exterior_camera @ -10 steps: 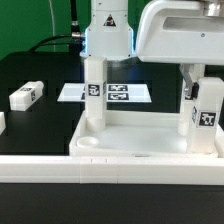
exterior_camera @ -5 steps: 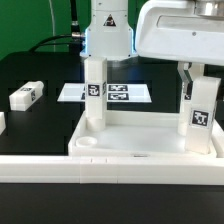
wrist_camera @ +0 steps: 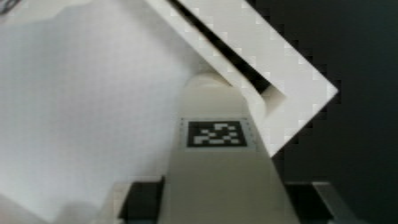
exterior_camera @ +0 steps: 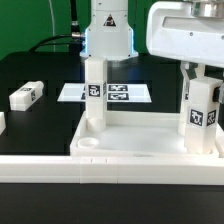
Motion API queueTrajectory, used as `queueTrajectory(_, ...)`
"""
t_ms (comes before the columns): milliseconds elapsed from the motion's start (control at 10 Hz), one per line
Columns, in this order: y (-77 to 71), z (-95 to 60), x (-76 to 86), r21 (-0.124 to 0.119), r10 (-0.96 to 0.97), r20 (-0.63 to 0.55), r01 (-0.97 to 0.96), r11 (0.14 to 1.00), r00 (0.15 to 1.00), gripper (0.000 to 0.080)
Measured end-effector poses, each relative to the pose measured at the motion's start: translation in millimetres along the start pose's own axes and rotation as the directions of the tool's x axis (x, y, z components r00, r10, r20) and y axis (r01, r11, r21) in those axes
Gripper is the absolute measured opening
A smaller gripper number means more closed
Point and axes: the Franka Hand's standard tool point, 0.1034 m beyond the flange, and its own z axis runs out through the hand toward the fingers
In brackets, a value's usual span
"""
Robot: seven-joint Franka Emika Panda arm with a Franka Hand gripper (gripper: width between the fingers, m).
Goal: Assemble desk
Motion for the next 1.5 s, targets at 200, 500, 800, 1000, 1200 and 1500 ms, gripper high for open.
queueTrajectory(200, 0.8, 0.0, 1.8, -0.002, 0.153, 0.013, -0.153, 0.988, 0.988, 0.0291)
queueTrajectory(500, -0.9, 0.1, -1.7, 0.000, 0.294, 0.012, -0.294, 0.956, 0.956, 0.0291)
queueTrajectory(800, -0.7, 0.5, -3.6, -0.003, 0.181, 0.012, -0.181, 0.983, 0.983, 0.0556)
queueTrajectory(1000, -2.2, -0.3, -3.1, 0.005, 0.029, 0.010, -0.030, 1.000, 1.000, 0.0640)
queueTrajectory(1200, -1.7, -0.1, -2.2, 0.006, -0.130, 0.008, 0.130, 0.992, 0.991, 0.0648)
queueTrajectory(1500, -0.6, -0.1, -0.8, -0.003, -0.361, 0.003, 0.361, 0.932, 0.932, 0.0649)
